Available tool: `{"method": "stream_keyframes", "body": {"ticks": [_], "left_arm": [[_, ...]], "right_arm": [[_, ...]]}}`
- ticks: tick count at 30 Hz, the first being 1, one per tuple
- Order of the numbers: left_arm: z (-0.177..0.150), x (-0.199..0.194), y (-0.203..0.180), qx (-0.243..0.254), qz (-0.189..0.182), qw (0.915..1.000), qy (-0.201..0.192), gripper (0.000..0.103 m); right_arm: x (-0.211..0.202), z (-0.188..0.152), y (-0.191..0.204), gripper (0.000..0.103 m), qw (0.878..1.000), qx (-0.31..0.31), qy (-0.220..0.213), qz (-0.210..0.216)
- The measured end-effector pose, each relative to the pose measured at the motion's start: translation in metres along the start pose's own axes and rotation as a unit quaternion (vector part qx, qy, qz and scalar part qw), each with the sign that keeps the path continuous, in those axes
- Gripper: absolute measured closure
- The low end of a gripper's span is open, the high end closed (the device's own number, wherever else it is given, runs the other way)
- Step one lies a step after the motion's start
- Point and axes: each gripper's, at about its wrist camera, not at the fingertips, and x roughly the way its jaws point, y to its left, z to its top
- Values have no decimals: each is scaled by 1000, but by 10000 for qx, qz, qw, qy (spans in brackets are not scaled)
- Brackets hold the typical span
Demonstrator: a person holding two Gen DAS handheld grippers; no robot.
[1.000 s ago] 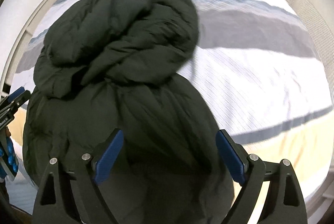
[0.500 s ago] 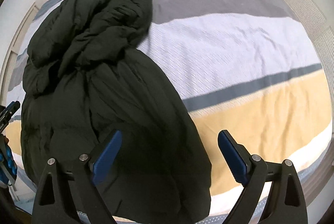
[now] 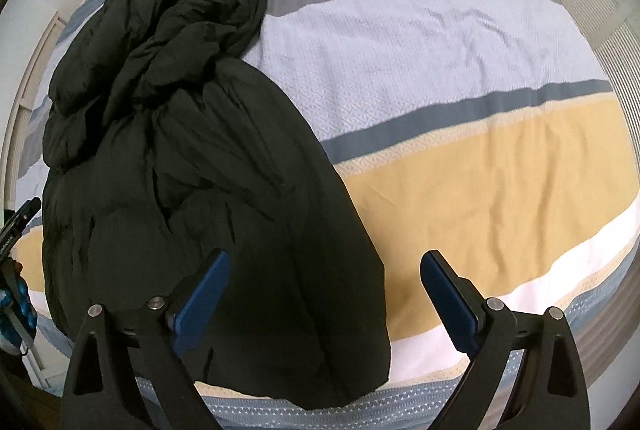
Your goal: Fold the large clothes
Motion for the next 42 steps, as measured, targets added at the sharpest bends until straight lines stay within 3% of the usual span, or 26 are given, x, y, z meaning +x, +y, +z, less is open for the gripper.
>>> {"method": "stream_keyframes", "body": {"ticks": [10,16,20,26,29,35,39,42], "left_arm": [[-39,-7,74,-790,-38,9963,336,22],[-75,-7,135,-1507,-117,9864,646,21],[-102,-4,168,-1956,-241,9769,831,21],[-132,15,196,-2411,-793,9589,1269,21],[-145,28,203,-2706,-1202,9445,1419,20],[-167,47,199,-2965,-1711,9254,1623,4],[-178,50,188,-3074,-2096,9107,1796,3],[-180,48,175,-3055,-2236,9064,1874,3]], "right_arm": [[8,-14,-21,4,9991,223,252,240],[23,-28,-33,3,9948,498,550,702],[38,-37,-35,3,9916,562,785,861],[59,-44,-39,3,9863,782,971,1077],[68,-49,-35,2,9858,765,1039,1078],[86,-52,-32,2,9835,698,1163,1195],[99,-54,-34,1,9810,721,1202,1340],[113,-51,-40,1,9783,806,1211,1475]]}}
